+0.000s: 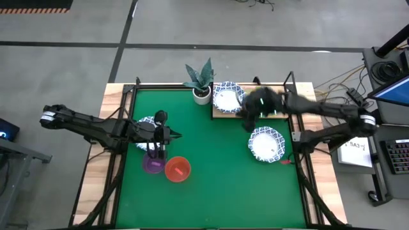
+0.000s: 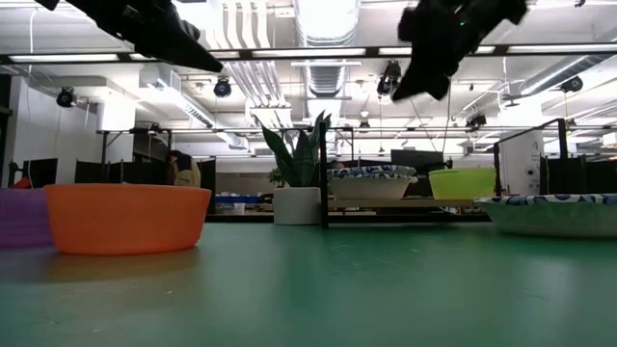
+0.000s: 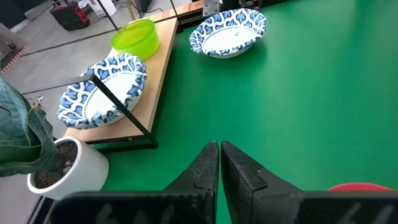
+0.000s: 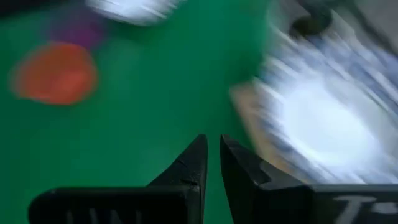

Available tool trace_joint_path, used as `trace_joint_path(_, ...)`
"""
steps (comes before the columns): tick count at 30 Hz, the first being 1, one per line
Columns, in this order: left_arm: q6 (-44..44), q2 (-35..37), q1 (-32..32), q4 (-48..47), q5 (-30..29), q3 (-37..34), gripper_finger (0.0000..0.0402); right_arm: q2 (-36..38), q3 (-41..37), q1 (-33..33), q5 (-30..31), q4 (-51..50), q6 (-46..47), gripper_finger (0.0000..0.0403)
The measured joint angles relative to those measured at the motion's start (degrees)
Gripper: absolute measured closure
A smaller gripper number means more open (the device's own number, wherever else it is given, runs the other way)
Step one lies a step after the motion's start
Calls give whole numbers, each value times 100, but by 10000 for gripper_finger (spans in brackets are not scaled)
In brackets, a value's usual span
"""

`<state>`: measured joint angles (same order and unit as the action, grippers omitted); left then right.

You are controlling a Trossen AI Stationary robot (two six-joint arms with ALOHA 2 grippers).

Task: Place and stack bowls onto a shelf
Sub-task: Stack the white and blue bowl on top of the white and blue bowl

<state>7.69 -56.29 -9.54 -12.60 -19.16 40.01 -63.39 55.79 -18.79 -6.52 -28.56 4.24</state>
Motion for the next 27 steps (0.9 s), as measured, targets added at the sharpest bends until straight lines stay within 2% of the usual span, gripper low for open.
trace_joint_path(5, -497, -79, 0, 35, 0, 0, 402, 656, -1480, 1459, 383, 2736, -230, 369)
trace_joint_path(8, -1036, -216, 0, 16, 0, 0, 402, 864, -2040, 2006, 885, 3601, -184, 369)
trace_joint_path(13, -2667, -496, 46, -534, 2, 6, 402, 1073, -2474, 2438, 1105, 3724, 108, 369)
trace_joint_path(20, -5350, -1199, 634, -3184, 41, 522, 402, 1177, -2616, 2492, 1112, 3583, 177, 369)
trace_joint_path(23, -5658, -1589, 885, -3762, 89, 747, 402, 1181, -2616, 2494, 1110, 3597, 30, 369)
trace_joint_path(27, -5527, -2034, 1116, -4136, 592, 963, 392, 1181, -2618, 2494, 1107, 3596, -18, 369)
